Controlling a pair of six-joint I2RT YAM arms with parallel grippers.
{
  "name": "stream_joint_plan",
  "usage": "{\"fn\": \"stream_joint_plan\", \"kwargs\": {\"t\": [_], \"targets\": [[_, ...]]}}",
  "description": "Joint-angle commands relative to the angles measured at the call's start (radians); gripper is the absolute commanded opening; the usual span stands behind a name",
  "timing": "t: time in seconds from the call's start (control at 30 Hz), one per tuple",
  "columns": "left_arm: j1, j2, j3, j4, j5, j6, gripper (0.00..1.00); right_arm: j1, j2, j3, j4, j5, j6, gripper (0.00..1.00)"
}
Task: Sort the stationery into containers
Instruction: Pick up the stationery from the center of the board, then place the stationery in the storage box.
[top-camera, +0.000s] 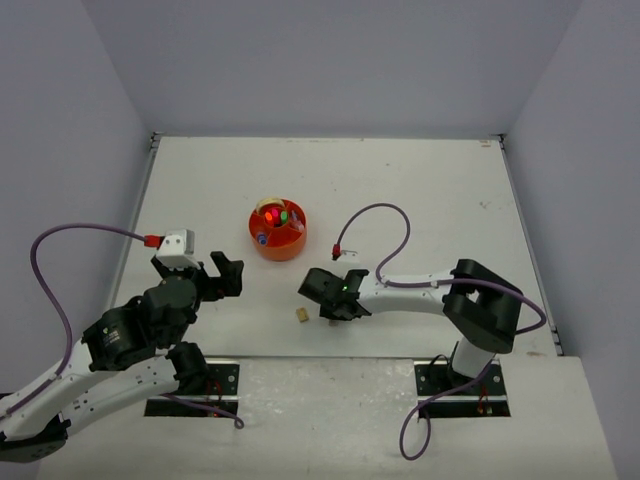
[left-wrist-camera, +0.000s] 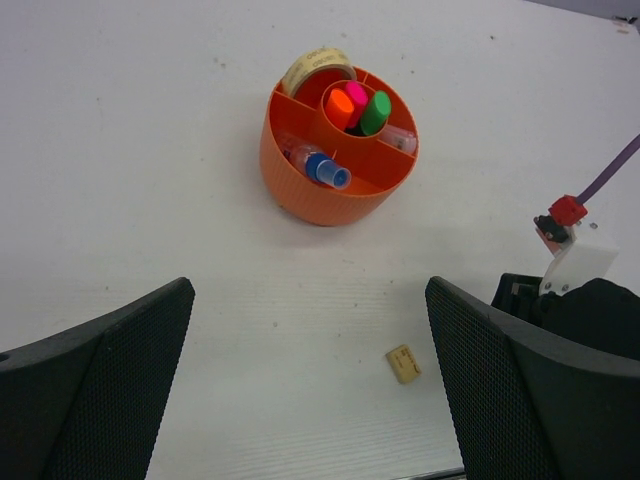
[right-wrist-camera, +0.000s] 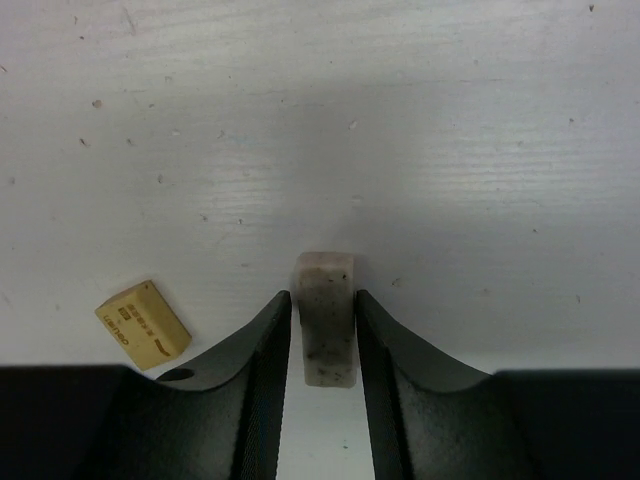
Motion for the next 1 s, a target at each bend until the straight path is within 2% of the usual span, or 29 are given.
{"fn": "stream_joint_plan", "kwargs": {"t": [0.0, 0.1, 0.13, 0.23, 0.37, 0.4, 0.43, 0.47, 0.57, 0.7, 0.87, 0.97], "targets": [[-0.004, 0.003, -0.008, 0.014, -0.023, -0.012, 1.00, 0.023, 0.006, -0.019, -0.043, 0.046, 0.117, 0.33], [-0.004, 0.002, -0.009, 0.017, -0.020, -0.007, 1.00, 0.027, 0.009, -0.026, -0.031, 0.037, 0.112, 0.24], [-0.004, 0.002, -0.009, 0.018, -0.019, -0.007, 1.00, 0.027, 0.008, -0.022, -0.031, 0.037, 0.110, 0.18], [-0.004, -0.001, -0.011, 0.020, -0.016, -0.006, 1.00, 0.033, -0.018, 0.004, -0.016, 0.061, 0.050, 0.17], [-0.004, -0.006, -0.012, 0.030, -0.006, 0.006, 1.00, 0.032, -0.068, 0.053, 0.155, 0.100, -0.287, 0.15], [-0.004, -0.007, -0.014, 0.034, -0.003, 0.011, 1.00, 0.030, -0.074, 0.077, 0.183, 0.120, -0.335, 0.13], [-0.004, -0.010, -0.013, 0.035, 0.000, 0.013, 1.00, 0.024, -0.074, 0.104, 0.187, 0.148, -0.428, 0.07], [-0.004, -0.011, -0.013, 0.035, -0.002, 0.014, 1.00, 0.024, -0.072, 0.105, 0.187, 0.175, -0.429, 0.07], [-0.004, -0.020, -0.016, 0.038, 0.002, 0.016, 1.00, -0.003, -0.062, 0.199, 0.372, 0.011, -0.902, 0.00], [-0.004, -0.036, -0.014, 0.039, 0.004, 0.017, 1.00, -0.035, -0.025, 0.319, 0.384, -0.103, -1.203, 0.00], [-0.004, -0.072, -0.016, 0.040, 0.003, 0.017, 1.00, -0.146, 0.014, 0.408, 0.373, -0.320, -1.496, 0.00], [-0.004, -0.094, -0.019, 0.043, 0.005, 0.016, 1.00, -0.195, 0.073, 0.480, 0.300, -0.401, -1.609, 0.00]]}}
